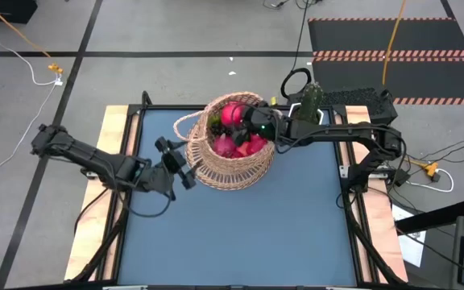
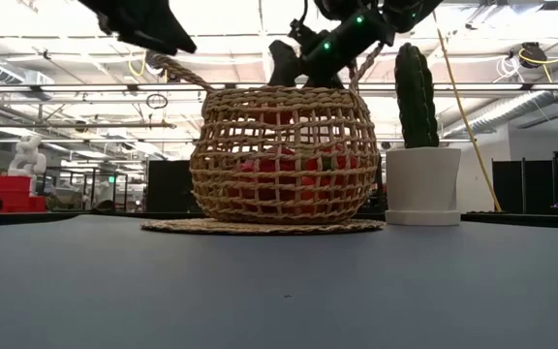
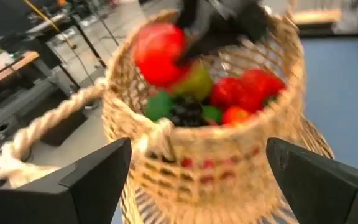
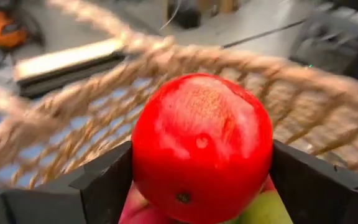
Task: Build produce basket
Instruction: Put the apple into the basket
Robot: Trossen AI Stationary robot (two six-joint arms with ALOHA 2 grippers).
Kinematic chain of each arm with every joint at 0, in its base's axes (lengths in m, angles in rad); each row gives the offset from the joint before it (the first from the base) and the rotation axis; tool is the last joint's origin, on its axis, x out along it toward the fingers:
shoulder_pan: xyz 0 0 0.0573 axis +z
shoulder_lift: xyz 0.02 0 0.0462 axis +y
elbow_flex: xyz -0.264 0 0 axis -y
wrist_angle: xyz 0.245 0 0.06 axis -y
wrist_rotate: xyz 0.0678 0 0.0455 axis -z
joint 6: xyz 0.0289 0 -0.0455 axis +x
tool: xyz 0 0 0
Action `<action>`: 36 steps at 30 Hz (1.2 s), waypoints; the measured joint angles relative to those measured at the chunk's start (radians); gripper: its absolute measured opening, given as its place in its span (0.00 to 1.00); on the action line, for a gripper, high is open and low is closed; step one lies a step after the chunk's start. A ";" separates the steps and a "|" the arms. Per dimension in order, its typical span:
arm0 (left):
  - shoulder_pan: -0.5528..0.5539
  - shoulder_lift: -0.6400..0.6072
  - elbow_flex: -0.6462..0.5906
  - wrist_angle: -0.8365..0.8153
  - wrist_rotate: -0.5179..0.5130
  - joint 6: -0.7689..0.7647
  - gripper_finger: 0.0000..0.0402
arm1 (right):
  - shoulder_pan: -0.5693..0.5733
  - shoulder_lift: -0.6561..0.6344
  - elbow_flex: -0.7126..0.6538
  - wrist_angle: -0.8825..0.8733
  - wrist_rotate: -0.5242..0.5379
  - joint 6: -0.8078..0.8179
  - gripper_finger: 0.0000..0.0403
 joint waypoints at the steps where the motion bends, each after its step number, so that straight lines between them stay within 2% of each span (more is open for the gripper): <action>1: 0.024 -0.010 -0.022 0.058 0.009 0.033 0.93 | -0.006 0.000 0.000 -0.017 -0.039 0.004 0.85; 3: 0.084 -0.029 -0.077 0.181 0.086 0.119 0.93 | -0.009 -0.005 -0.002 -0.039 -0.076 -0.002 0.88; 7: 0.205 -0.058 -0.178 0.419 0.319 0.220 0.93 | 0.010 -0.028 0.000 -0.041 -0.067 -0.059 0.91; 9: 0.249 -0.076 -0.206 0.470 0.407 0.241 0.93 | 0.017 -0.032 0.000 -0.069 -0.068 -0.081 0.91; 11: 0.275 -0.097 -0.217 0.481 0.451 0.238 0.93 | 0.025 -0.032 -0.001 -0.098 -0.072 -0.089 0.91; 19: 0.260 -0.219 -0.267 0.519 0.460 0.240 0.93 | 0.032 -0.033 -0.001 -0.162 -0.069 -0.094 0.91; 29: 0.257 -0.280 -0.319 0.568 0.460 0.232 0.93 | -0.006 -0.033 -0.089 -0.053 -0.058 -0.102 0.91; 32: 0.257 -0.280 -0.320 0.567 0.460 0.231 0.93 | -0.003 -0.033 -0.120 0.008 -0.013 -0.102 0.86; 36: 0.257 -0.280 -0.320 0.582 0.460 0.232 0.93 | 0.009 -0.033 -0.133 0.050 -0.014 -0.107 0.77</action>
